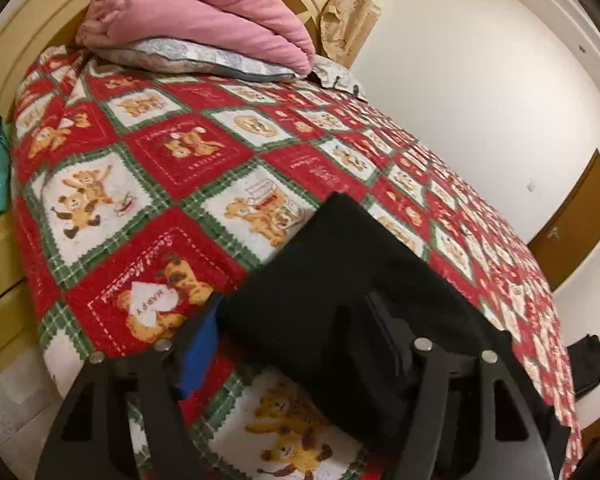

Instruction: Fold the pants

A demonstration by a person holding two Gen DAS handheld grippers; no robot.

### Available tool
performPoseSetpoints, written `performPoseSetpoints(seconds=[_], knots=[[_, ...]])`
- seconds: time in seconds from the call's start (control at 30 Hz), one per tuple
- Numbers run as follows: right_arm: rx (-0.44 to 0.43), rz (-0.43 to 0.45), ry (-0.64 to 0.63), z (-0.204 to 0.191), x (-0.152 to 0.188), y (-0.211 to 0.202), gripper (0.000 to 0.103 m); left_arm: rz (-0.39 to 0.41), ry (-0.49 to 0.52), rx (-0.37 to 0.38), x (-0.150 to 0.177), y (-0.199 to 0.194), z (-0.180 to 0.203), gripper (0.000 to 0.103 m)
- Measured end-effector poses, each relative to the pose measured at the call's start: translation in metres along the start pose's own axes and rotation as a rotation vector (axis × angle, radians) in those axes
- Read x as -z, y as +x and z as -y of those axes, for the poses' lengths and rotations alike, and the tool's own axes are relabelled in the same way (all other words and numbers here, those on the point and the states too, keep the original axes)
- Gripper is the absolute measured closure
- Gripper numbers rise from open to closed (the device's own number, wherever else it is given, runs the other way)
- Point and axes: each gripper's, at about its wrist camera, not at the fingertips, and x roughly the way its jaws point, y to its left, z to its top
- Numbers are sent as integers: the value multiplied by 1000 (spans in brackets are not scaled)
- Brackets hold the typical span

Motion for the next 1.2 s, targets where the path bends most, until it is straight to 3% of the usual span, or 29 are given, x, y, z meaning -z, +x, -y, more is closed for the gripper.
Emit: performPoseSetpoints(seconds=[0.13,0.27,0.33,0.37,0.4,0.43,0.47,0.8,0.9,1.0,1.1,1.2], knots=[[-2,3,1,0,1,0,87,20,58,-30,11,-3,4,36],[-14,1,12,3,0,0,87,25,-26,24,5,1,-11,34],[-17,2,17,3,0,0,87,11,0,16,2,5,-8,36],[-16,3,17,3,1,0,87,9,27,4,1,4,-4,40],[-16,3,16,3,1,0,87,15,41,-1,2,2,-2,51],[-17,2,17,3,1,0,87,16,47,32,1,1,-2,72],[-18,2,20,3,1,0,87,-2,31,114,1,0,-4,77],[-21,2,23,4,1,0,87,57,41,125,-1,-15,3,77],[-17,2,18,4,0,1,87,47,72,94,-6,-9,14,77],[-40,-15,40,5,-6,-4,87,54,104,118,-13,-15,31,77],[-122,95,123,16,-16,-38,87,120,223,158,-17,-38,62,77],[-87,182,126,29,-28,-75,87,167,316,217,-14,-61,95,77]])
